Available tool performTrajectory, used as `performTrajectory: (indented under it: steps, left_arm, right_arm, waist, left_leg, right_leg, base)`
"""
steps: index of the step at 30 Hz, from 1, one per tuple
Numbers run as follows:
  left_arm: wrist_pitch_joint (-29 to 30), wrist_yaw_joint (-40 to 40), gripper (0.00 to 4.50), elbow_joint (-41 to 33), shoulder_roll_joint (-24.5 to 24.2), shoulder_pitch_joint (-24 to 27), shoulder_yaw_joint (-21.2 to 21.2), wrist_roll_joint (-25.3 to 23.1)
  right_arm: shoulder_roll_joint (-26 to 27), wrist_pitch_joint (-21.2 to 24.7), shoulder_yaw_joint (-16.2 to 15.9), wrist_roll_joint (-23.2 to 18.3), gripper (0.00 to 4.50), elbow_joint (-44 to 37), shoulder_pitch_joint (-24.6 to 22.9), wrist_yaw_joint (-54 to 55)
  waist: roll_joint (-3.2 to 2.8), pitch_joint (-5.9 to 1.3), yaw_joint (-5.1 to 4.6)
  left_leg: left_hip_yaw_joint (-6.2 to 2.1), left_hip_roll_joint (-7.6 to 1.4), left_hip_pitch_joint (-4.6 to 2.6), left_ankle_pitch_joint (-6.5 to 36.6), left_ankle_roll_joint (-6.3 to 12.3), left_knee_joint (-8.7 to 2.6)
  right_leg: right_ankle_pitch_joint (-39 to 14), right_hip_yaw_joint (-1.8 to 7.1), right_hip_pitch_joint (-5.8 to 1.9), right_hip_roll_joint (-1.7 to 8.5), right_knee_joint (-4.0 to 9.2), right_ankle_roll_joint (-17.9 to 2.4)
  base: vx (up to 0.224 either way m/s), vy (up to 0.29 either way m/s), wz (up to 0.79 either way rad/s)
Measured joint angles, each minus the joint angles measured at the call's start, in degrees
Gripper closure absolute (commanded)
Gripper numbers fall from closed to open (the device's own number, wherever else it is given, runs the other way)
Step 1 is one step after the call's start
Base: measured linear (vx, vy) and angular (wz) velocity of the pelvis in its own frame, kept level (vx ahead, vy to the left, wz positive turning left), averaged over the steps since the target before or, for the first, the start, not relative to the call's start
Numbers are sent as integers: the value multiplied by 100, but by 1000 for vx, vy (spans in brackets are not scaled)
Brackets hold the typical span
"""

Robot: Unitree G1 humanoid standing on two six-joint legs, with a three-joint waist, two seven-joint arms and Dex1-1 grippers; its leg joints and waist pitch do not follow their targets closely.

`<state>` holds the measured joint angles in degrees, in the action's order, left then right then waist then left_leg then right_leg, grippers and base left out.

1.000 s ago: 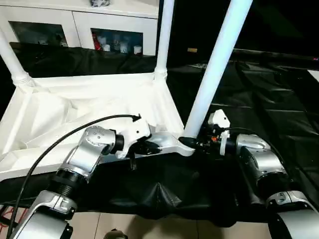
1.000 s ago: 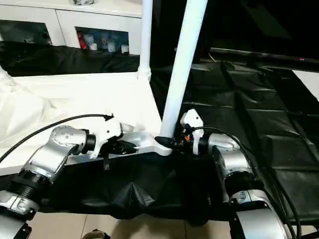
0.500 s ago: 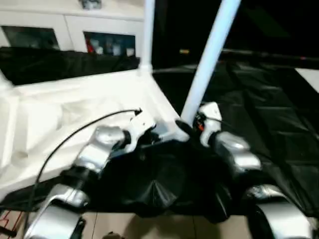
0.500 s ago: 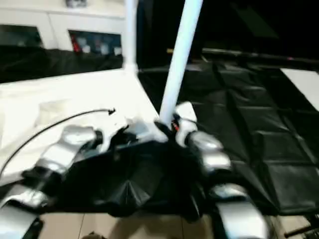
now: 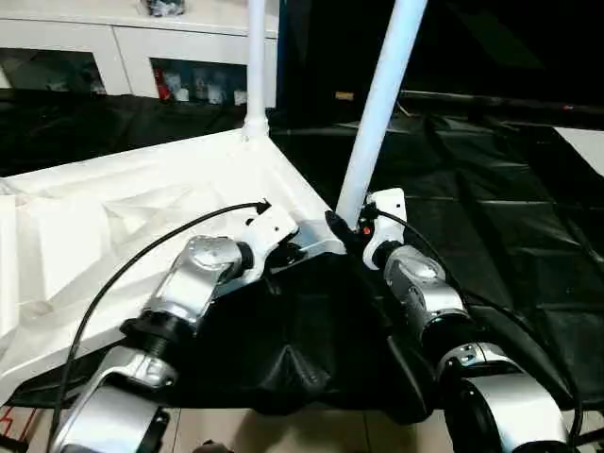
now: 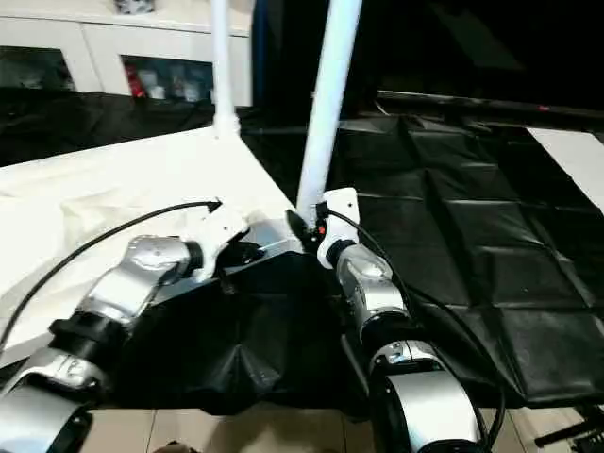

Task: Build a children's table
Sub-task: Rotate leg to tighten

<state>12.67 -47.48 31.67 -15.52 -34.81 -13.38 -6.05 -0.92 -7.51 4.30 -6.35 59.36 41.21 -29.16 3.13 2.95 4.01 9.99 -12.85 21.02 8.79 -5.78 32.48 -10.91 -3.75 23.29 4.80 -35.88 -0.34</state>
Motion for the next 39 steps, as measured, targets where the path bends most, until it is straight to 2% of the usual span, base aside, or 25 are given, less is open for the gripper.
performTrajectory:
  steps: [5, 11, 16, 18, 23, 29, 34, 38, 39]
  left_arm:
    - [-139, -522, 450, -129, -331, 127, 64, 152]
    - [-279, -1186, 450, -282, -569, 252, 38, 297]
    - [-286, -1675, 450, -408, -699, 331, -6, 460]
    - [-286, -1821, 450, -455, -725, 358, -15, 492]
    - [-286, -2105, 450, -548, -729, 380, -82, 535]
    - [-286, -2137, 450, -548, -735, 379, -94, 558]
    - [-322, -1897, 450, -495, -637, 364, -95, 472]
    - [-346, -1194, 450, -138, -340, 176, -81, 277]
    - [-315, -878, 450, -6, -188, 83, -70, 180]
  right_arm:
    - [-358, -29, -306, 54, 145, -58, -57, -1086]
    - [-872, 0, -490, 43, 145, -318, -278, -2493]
    - [-1144, 171, -639, -21, 145, -545, -350, -3321]
    - [-1204, 219, -692, -27, 172, -606, -360, -3480]
    - [-1252, 257, -780, -16, 202, -774, -429, -3742]
    - [-1281, 254, -818, -4, 237, -987, -516, -3768]
    - [-1216, 310, -774, -7, 242, -1024, -549, -3549]
    - [-841, 298, -480, 63, 246, -813, -503, -2074]
    - [-650, 285, -346, 74, 249, -678, -423, -1419]
  waist:
    - [-1, 1, -9]
    - [-3, 2, 95]
    - [-17, 11, 137]
    - [-26, 17, 156]
    - [-41, 25, 256]
    - [-44, 23, 260]
    - [-45, 22, 264]
    - [-46, 22, 212]
    - [-46, 21, 184]
  left_leg:
    - [-3, -3, 4, 0, 0, -2]
    - [1, -3, 8, 0, 0, 2]
    - [4, -4, 10, 0, 0, 3]
    - [4, -4, 11, 0, 0, 3]
    - [5, -4, 12, 0, 0, 4]
    - [4, -3, 7, 0, 0, 6]
    - [4, 0, 5, 0, 0, 6]
    - [2, 1, -5, 0, 0, 8]
    - [2, 1, -8, 0, 0, 8]
  right_leg:
    - [0, -2, 3, -8, 6, -1]
    - [0, 2, 2, -6, 15, -2]
    - [0, 2, 2, -5, 15, -3]
    - [0, 1, 2, -5, 15, -3]
    - [0, 1, 1, -3, 13, -3]
    - [0, 1, -3, -2, 11, -3]
    - [0, 1, -7, 4, 10, -3]
    - [6, 4, -10, 4, 2, -10]
    - [6, 4, -10, 4, 0, -9]
  base:
    - [0, 0, 0]
    - [0, 0, 0]
    - [0, 0, 0]
    - [0, 0, 0]
    - [0, 0, 0]
    - [0, 0, 0]
    - [0, 0, 0]
    - [0, 0, 0]
    - [0, 0, 0]
